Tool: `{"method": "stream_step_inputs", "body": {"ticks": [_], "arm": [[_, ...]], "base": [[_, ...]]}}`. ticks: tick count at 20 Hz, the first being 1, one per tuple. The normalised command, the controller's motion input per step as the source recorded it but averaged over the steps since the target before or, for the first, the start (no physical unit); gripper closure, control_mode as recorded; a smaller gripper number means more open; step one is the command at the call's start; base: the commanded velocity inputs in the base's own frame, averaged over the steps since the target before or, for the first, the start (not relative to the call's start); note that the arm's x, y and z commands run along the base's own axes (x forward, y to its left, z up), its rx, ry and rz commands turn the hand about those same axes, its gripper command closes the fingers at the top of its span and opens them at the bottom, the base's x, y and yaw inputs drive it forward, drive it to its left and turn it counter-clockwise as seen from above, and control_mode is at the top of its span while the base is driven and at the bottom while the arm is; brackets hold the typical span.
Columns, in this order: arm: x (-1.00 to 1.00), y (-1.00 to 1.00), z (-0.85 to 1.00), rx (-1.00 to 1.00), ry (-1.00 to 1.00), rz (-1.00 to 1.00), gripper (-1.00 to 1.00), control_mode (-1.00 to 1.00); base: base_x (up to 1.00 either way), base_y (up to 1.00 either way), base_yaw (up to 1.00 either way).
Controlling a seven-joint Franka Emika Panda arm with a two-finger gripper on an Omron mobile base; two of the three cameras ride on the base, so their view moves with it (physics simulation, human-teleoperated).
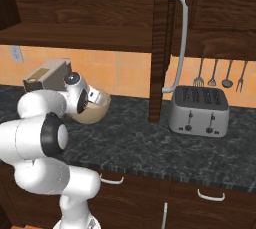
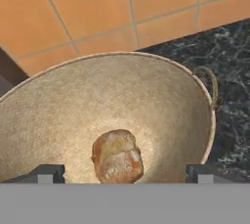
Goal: Open the cabinet, pick up the bread from the cabinet and place it in the basket. Then move the basket to the dining counter.
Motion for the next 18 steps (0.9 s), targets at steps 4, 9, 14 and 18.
{"method": "stream_step_inputs", "body": {"ticks": [4, 9, 14, 18], "arm": [[-0.76, -0.3, 0.35, 0.0, -0.04, -0.24, -1.0, -1.0], [-0.6, -0.3, 0.37, 0.12, -0.01, -0.11, -1.0, -1.0], [-0.14, -0.06, 0.3, 0.24, 0.04, 0.0, -1.0, -1.0], [0.0, 0.0, 0.01, 0.07, 0.21, 0.01, -1.0, -1.0]], "base": [[0.0, 0.0, 0.0], [0.0, 0.0, 0.0], [0.0, 0.0, 0.0], [0.0, 0.0, 0.0]]}}
